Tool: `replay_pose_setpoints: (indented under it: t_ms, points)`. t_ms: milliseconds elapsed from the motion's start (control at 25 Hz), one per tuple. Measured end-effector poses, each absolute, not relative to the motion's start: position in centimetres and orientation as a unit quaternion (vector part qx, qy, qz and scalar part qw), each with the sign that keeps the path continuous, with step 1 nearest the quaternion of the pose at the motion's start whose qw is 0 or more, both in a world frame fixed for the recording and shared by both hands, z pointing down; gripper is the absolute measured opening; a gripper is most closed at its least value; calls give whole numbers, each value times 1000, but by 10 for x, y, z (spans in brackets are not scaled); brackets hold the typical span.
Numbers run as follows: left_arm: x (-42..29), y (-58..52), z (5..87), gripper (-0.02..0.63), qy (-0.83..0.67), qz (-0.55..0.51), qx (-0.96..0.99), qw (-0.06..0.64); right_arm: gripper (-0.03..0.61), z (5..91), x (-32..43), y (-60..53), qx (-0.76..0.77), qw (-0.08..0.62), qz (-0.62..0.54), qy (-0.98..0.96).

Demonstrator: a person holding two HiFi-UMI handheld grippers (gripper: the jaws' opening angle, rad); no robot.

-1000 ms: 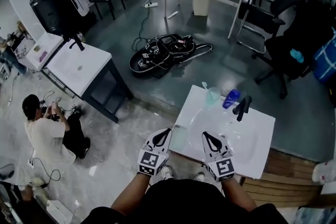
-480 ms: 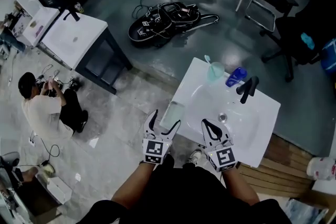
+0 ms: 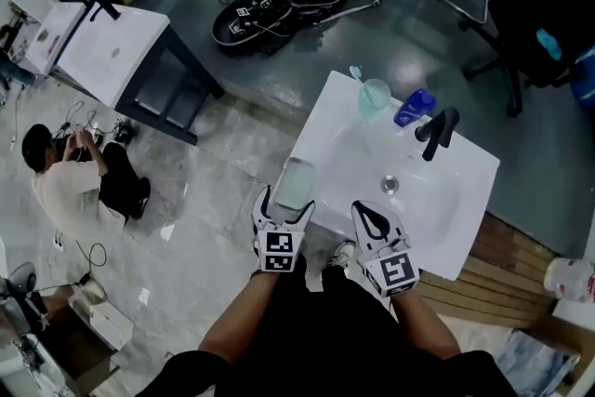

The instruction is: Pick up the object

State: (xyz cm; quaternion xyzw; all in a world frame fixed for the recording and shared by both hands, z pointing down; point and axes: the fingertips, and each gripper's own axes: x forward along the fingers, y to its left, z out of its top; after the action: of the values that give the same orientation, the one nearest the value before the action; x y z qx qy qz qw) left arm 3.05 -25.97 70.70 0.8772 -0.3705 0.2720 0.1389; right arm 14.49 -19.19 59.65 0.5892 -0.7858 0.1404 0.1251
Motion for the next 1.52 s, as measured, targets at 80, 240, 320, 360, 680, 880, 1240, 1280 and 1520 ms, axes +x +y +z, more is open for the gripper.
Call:
replay_pose_setpoints:
  t_ms: [80,240,320,360,680,880,1240,1280,1520]
  points:
    - [32,-259,715,466,-369,282,875,140,18,600,147,-189,590,126,147,-784]
    - [33,-256,726,465,-366,294,871,147,18,606,145,-177,581,130,158,-787]
    - [33,-257,727,465,-368,296,869,146,18,610,141,-171,575,133,162,-791]
    - [33,-258,727,465,-369,297,869,145,18,611,141,-169,574,134,164,-791]
    - [32,-259,724,397,-370,295,870,138,18,607,142,-170,577,126,163,-790]
    - [31,-258,722,393,-367,291,876,115,18,607,142,-169,583,123,166,-786]
    - [39,-268,688,390,-366,259,889,97,18,600,144,-170,587,127,155,-784]
    - [40,-270,681,390,-367,254,890,93,18,600,145,-171,588,127,153,-784]
    - [46,-283,630,390,-374,215,899,80,18,586,159,-174,609,116,141,-772]
